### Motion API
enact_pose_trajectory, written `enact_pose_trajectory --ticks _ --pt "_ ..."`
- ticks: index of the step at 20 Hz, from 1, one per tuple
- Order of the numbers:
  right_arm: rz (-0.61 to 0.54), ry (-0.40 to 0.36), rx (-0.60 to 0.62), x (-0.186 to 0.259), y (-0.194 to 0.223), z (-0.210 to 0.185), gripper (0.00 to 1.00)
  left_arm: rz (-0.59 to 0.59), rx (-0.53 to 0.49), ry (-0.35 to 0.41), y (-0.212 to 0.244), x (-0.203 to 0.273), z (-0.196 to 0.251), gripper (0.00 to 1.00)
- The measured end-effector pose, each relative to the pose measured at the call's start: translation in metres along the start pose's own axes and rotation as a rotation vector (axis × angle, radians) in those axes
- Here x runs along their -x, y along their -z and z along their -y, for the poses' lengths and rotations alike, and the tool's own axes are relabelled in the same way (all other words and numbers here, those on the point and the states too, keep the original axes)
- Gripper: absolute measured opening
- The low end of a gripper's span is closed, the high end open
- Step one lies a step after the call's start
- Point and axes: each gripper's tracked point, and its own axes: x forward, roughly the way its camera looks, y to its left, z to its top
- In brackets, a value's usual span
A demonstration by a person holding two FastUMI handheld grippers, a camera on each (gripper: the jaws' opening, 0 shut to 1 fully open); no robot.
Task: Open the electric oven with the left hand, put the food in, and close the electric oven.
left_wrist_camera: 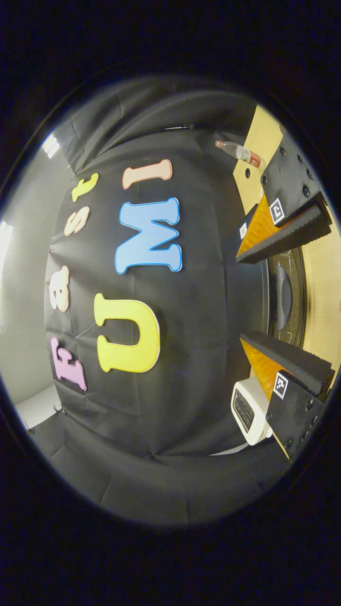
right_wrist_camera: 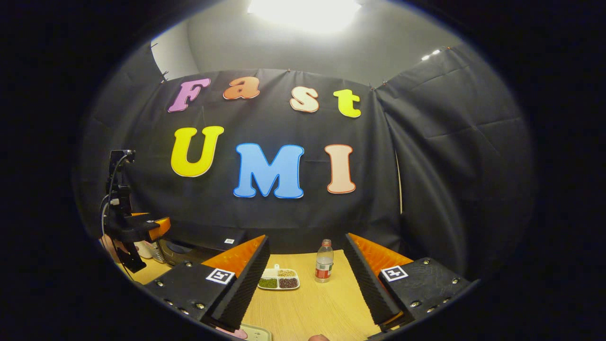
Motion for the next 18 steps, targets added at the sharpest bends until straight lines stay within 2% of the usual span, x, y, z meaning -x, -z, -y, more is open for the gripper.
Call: enact_pose_trajectory --ticks 1,9,11,12,16,18 --pt "-0.004 0.013 0.004 0.001 0.002 0.000 0.96 -0.022 0.000 0.009 0.011 -0.009 0.000 1.00" --pt "-0.030 0.085 0.033 0.004 0.011 0.002 0.97 -0.129 -0.007 0.026 0.071 -0.059 0.000 0.97" --pt "-0.039 0.091 0.040 0.005 0.013 0.003 0.97 -0.145 -0.017 0.016 0.080 -0.065 -0.003 0.94" --pt "-0.040 0.094 0.043 0.006 0.012 0.004 0.97 -0.155 -0.020 0.013 0.086 -0.066 -0.003 0.97" --pt "-0.036 0.098 0.058 0.008 0.011 0.007 0.96 -0.153 -0.045 0.008 0.093 -0.066 -0.003 1.00" --pt "-0.040 0.094 0.056 0.008 0.011 0.007 0.96 -0.149 -0.030 0.002 0.094 -0.065 -0.003 0.97"
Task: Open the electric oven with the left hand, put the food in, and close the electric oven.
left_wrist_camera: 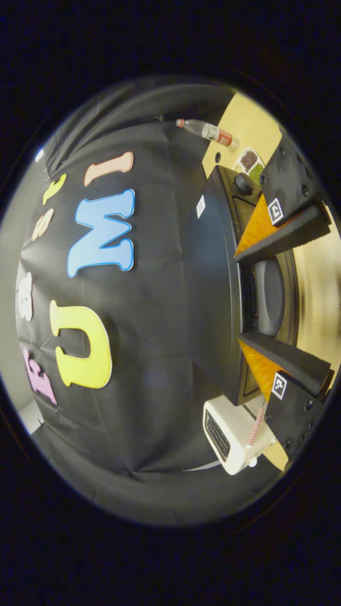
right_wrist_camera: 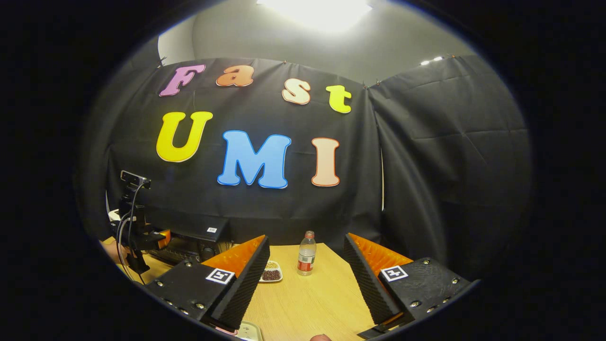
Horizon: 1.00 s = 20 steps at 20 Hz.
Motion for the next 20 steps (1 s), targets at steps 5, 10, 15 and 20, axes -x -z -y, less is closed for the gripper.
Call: enact_pose_trajectory --ticks 5,10,15,20 --pt "0.010 -0.018 -0.007 0.002 -0.002 0.000 0.96 0.000 -0.004 0.000 0.009 0.022 0.002 0.97" --pt "0.009 -0.047 -0.017 0.004 -0.001 0.000 0.96 -0.011 -0.010 -0.008 0.023 0.043 0.003 1.00" --pt "0.008 -0.069 -0.018 0.009 0.000 0.005 0.96 -0.038 -0.016 -0.015 0.041 0.064 0.005 0.99" --pt "0.004 -0.084 -0.023 0.012 0.000 0.007 0.96 -0.068 -0.005 -0.014 0.058 0.078 0.006 0.91"
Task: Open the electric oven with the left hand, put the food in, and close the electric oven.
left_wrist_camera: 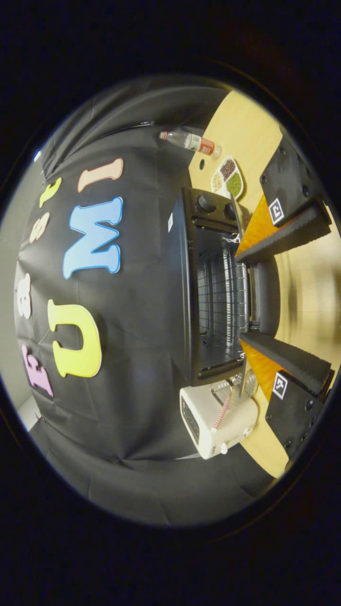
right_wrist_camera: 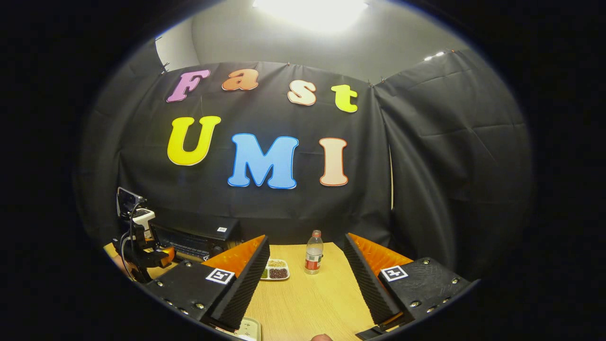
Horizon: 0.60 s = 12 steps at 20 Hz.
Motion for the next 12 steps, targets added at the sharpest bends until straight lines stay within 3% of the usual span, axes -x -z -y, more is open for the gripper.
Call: enact_pose_trajectory --ticks 5,12 --pt "-0.004 -0.012 0.003 0.005 0.003 0.000 0.97 -0.016 -0.001 -0.002 0.016 0.009 0.002 1.00" --pt "-0.023 -0.012 -0.004 0.011 0.008 0.002 0.96 -0.058 -0.010 0.005 0.039 0.019 0.006 0.97"
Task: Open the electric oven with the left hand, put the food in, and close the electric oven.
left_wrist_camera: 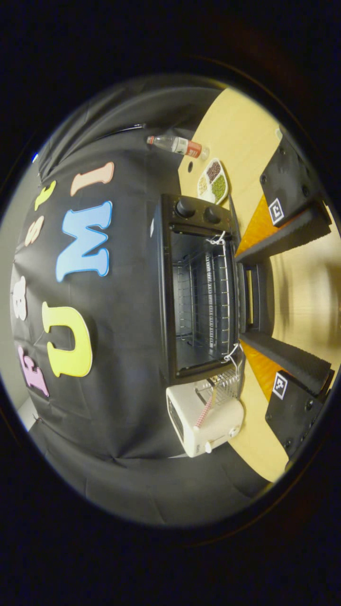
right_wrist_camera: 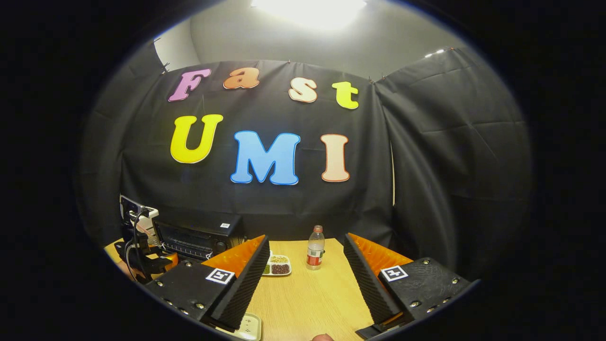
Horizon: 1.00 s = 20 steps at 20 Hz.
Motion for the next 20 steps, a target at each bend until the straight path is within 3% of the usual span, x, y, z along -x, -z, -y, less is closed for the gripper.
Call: enact_pose_trajectory --ticks 14,20 --pt "-0.024 -0.037 0.018 0.008 0.007 -0.007 0.96 -0.157 0.038 0.005 0.063 0.011 0.009 0.98" --pt "-0.064 -0.092 -0.025 0.005 0.018 -0.013 0.97 -0.022 0.022 0.016 0.008 0.045 0.018 0.98"
